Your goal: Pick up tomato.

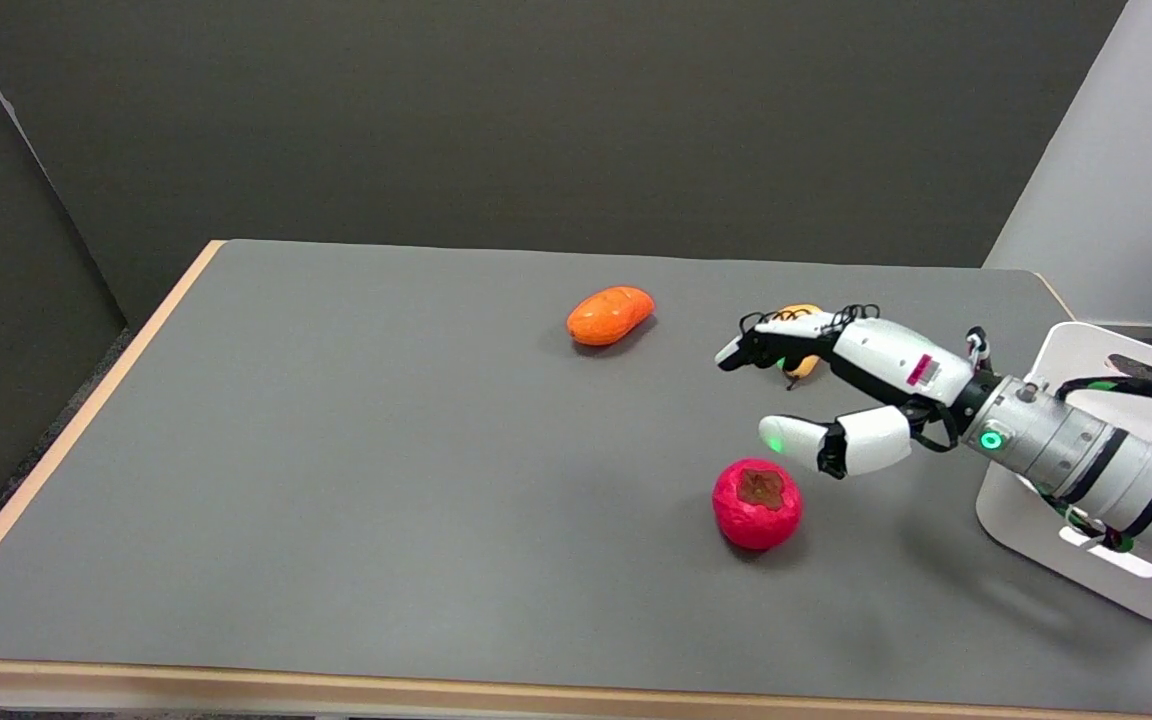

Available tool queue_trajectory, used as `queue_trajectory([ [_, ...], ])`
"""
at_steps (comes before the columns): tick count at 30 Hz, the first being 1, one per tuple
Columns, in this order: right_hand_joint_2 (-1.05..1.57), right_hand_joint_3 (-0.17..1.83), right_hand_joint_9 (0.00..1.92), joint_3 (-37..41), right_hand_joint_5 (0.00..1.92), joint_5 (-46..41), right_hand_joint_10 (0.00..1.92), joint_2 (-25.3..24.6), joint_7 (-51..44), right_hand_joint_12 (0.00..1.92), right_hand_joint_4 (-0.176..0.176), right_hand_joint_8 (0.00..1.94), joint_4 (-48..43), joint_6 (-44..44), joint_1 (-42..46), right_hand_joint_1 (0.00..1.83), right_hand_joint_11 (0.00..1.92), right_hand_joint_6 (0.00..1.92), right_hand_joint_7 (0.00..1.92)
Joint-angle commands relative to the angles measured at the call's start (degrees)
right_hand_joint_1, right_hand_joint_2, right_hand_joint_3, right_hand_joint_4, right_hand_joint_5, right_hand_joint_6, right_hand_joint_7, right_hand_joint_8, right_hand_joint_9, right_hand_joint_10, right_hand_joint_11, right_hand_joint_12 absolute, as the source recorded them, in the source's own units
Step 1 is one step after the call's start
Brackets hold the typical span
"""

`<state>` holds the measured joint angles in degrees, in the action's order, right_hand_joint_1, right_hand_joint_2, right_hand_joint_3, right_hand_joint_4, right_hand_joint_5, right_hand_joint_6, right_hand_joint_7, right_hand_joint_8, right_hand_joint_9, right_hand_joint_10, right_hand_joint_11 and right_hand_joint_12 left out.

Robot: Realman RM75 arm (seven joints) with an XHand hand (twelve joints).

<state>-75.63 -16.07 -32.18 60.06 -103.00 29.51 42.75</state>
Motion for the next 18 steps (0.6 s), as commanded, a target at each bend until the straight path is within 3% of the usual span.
queue_trajectory([
  [1, 0.64, 0.90, 0.38, -4.6, 0.33, 2.7, 0.81, -0.3, -0.6, 1.38, 0.141, 0.46, 1.6, 0.5, -1.4, 0.27, 0.30, 0.68, 0.43],
  [18, 0.64, 0.91, 0.36, -9.2, 0.32, 3.4, 0.78, -2.6, -0.5, 1.36, 0.135, 0.43, 6.6, 2.1, -5.9, 0.25, 0.29, 0.65, 0.41],
])
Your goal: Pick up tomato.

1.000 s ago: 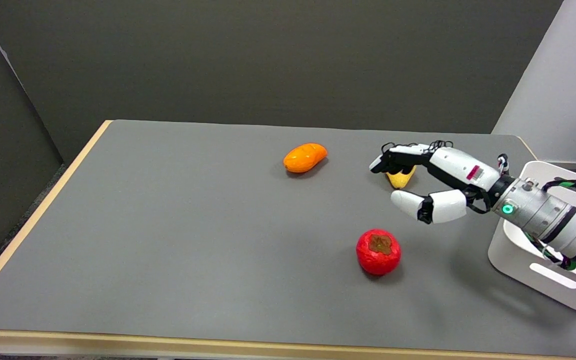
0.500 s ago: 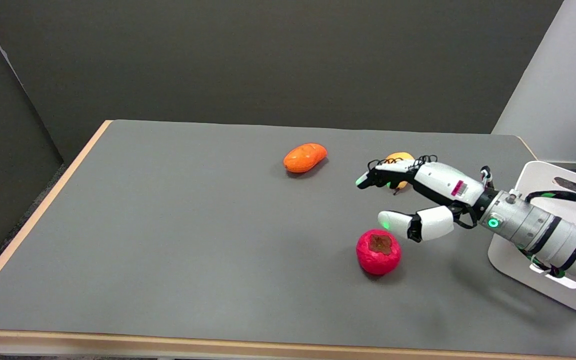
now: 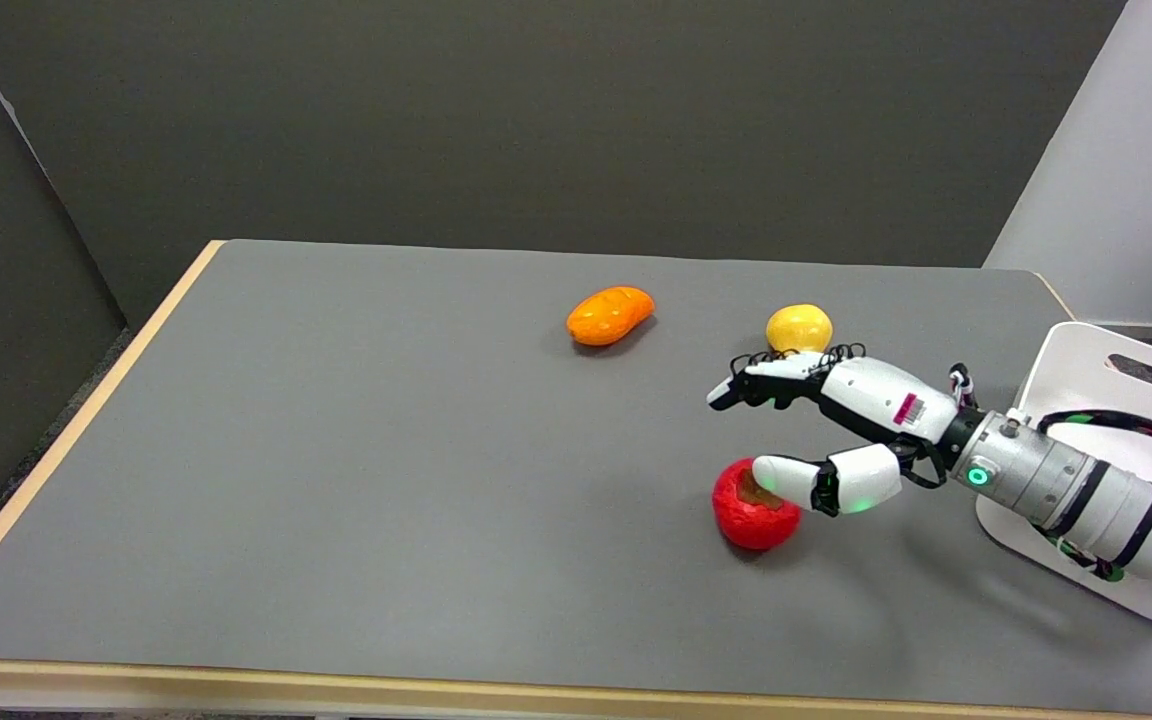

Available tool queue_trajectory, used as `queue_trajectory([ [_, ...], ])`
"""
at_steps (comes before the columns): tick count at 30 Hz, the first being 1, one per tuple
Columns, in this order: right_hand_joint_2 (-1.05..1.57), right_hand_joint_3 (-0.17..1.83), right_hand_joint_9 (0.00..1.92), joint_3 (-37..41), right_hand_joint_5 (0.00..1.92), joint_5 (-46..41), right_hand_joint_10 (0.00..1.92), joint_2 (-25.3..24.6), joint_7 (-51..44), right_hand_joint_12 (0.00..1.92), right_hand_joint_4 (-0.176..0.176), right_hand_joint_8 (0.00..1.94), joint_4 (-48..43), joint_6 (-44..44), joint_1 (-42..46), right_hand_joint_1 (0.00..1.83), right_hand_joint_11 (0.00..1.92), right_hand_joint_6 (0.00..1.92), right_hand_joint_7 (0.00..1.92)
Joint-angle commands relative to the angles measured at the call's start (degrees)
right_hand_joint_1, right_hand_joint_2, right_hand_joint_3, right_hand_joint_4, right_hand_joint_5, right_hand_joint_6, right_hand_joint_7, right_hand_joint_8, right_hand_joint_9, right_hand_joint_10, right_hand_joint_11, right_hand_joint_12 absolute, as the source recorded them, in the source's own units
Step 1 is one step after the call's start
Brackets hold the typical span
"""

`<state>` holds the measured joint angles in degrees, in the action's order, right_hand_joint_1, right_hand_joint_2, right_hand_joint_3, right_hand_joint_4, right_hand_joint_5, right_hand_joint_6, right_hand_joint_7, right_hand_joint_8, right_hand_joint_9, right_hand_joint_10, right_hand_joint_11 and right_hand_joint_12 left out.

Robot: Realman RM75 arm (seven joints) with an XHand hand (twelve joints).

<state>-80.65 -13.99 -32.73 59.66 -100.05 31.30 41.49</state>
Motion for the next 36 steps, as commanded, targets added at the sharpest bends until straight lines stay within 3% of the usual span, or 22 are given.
queue_trajectory([
  [1, 0.64, 0.91, 0.36, -4.7, 0.32, 1.4, 0.78, -2.1, -0.1, 1.36, 0.135, 0.43, 4.0, -0.3, -5.5, 0.25, 0.29, 0.65, 0.41],
  [9, 0.64, 0.91, 0.35, -8.4, 0.32, 1.4, 0.77, -3.2, -0.1, 1.35, 0.136, 0.43, 6.3, -4.0, -13.2, 0.25, 0.28, 0.64, 0.41],
  [36, 0.64, 0.91, 0.35, -9.7, 0.32, 0.8, 0.76, -6.1, 4.1, 1.34, 0.143, 0.43, 13.6, -2.3, -11.5, 0.24, 0.28, 0.66, 0.41],
])
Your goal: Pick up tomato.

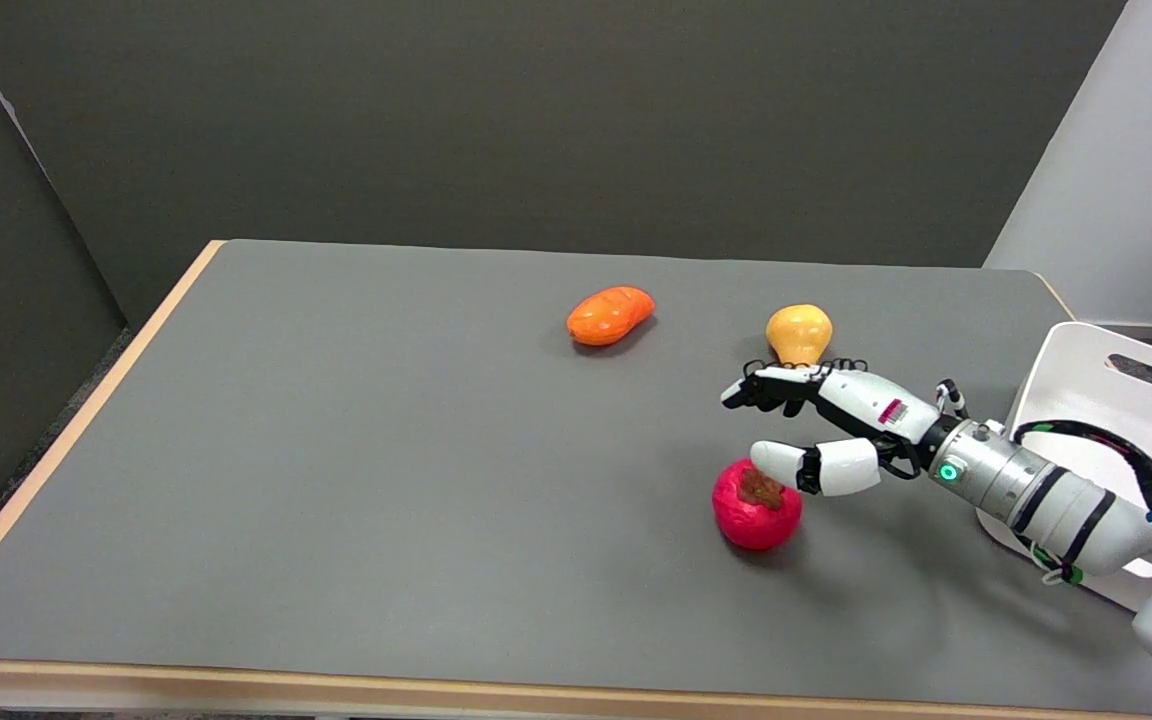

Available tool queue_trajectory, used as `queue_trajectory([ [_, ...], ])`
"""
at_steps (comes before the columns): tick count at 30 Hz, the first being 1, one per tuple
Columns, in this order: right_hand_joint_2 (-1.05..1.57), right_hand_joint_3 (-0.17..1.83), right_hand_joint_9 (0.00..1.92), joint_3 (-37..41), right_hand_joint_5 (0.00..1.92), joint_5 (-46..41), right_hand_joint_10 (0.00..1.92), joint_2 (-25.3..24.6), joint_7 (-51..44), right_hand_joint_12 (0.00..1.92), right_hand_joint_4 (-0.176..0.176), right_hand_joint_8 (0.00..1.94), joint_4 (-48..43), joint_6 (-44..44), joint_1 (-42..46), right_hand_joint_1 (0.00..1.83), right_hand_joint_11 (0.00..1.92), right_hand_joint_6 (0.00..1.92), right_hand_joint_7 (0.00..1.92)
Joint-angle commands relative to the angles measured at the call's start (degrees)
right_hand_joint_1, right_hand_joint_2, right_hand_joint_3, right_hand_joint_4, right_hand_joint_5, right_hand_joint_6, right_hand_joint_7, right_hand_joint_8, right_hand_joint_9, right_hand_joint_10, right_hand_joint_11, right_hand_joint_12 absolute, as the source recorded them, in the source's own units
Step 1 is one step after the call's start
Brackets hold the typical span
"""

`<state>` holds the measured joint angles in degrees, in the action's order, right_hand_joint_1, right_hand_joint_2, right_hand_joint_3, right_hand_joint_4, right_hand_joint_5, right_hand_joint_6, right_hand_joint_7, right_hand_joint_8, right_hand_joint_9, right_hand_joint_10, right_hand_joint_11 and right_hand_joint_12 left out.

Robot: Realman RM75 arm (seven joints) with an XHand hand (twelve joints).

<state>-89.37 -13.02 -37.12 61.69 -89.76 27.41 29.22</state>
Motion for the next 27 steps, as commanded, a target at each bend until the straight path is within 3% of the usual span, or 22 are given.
queue_trajectory([
  [1, 0.64, 0.91, 0.35, -0.8, 0.32, -0.2, 0.76, -1.6, 2.1, 1.35, 0.143, 0.43, 3.0, 2.2, 1.3, 0.24, 0.28, 0.66, 0.41],
  [14, 0.64, 0.90, 0.35, 2.7, 0.32, -3.1, 0.77, 0.4, 1.5, 1.36, 0.142, 0.42, -2.3, 4.9, 8.5, 0.25, 0.29, 0.66, 0.41],
  [27, 0.64, 0.90, 0.34, 0.5, 0.32, -2.5, 0.77, 0.4, 2.0, 1.37, 0.138, 0.41, 0.7, 4.7, 4.1, 0.26, 0.29, 0.66, 0.41],
])
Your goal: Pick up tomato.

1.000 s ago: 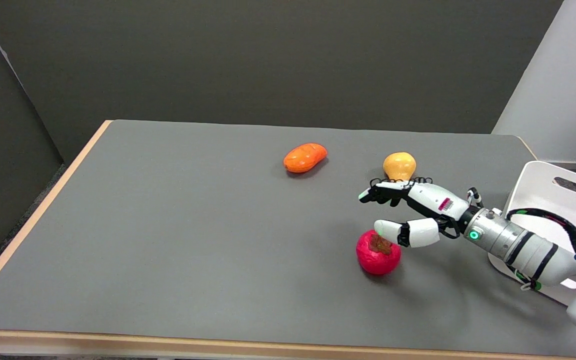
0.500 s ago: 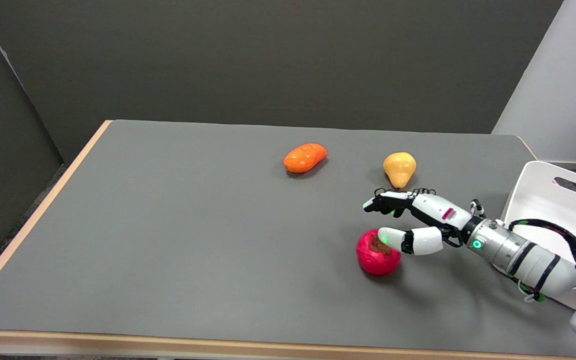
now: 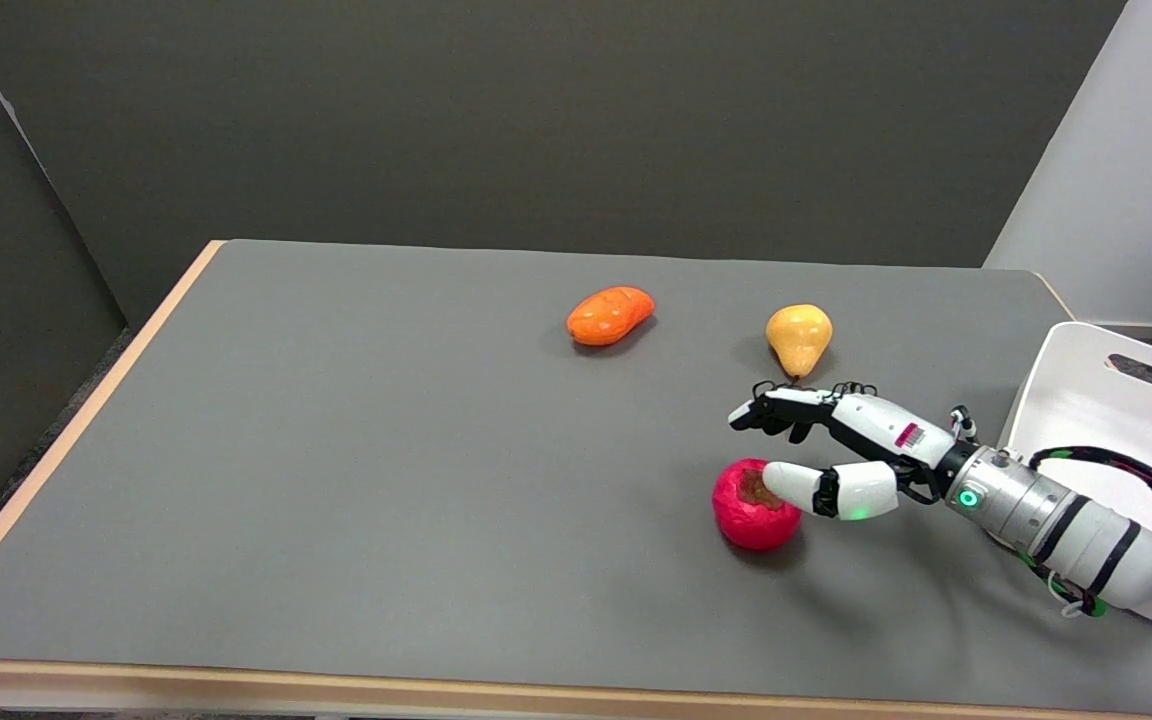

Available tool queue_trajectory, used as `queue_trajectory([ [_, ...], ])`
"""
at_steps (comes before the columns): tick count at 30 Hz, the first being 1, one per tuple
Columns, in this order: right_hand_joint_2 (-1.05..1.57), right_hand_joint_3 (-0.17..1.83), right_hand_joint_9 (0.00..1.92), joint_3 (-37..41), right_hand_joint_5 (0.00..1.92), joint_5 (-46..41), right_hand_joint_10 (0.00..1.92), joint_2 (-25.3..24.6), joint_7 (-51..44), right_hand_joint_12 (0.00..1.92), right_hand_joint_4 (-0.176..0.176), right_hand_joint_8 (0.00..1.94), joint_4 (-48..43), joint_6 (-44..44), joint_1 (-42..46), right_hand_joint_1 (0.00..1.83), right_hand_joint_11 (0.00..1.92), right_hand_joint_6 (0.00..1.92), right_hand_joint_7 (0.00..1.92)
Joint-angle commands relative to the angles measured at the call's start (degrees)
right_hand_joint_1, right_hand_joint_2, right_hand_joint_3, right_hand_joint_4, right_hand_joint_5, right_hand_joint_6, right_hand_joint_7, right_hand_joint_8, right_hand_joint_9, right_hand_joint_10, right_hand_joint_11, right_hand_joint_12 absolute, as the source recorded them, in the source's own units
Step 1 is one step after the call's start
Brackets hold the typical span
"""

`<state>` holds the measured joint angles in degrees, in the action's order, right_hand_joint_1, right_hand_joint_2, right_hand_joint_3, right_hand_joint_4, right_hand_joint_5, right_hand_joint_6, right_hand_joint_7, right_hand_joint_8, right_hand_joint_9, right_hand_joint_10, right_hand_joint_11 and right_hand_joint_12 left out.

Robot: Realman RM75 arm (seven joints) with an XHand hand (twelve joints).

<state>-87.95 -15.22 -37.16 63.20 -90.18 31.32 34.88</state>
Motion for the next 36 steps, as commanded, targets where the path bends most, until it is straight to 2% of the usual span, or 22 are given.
queue_trajectory([
  [1, 0.64, 0.90, 0.34, -1.2, 0.32, -0.3, 0.77, 0.5, 0.4, 1.37, 0.138, 0.41, 1.3, 0.8, -1.7, 0.26, 0.29, 0.66, 0.41],
  [9, 0.64, 0.90, 0.34, -4.2, 0.32, -0.3, 0.77, -0.8, 1.3, 1.37, 0.138, 0.42, 4.2, 0.7, -3.8, 0.26, 0.29, 0.66, 0.41],
  [36, 0.63, 0.90, 0.33, -5.3, 0.32, 0.0, 0.76, -2.1, 1.7, 1.38, 0.135, 0.40, 5.6, 2.6, -4.5, 0.28, 0.29, 0.65, 0.40],
])
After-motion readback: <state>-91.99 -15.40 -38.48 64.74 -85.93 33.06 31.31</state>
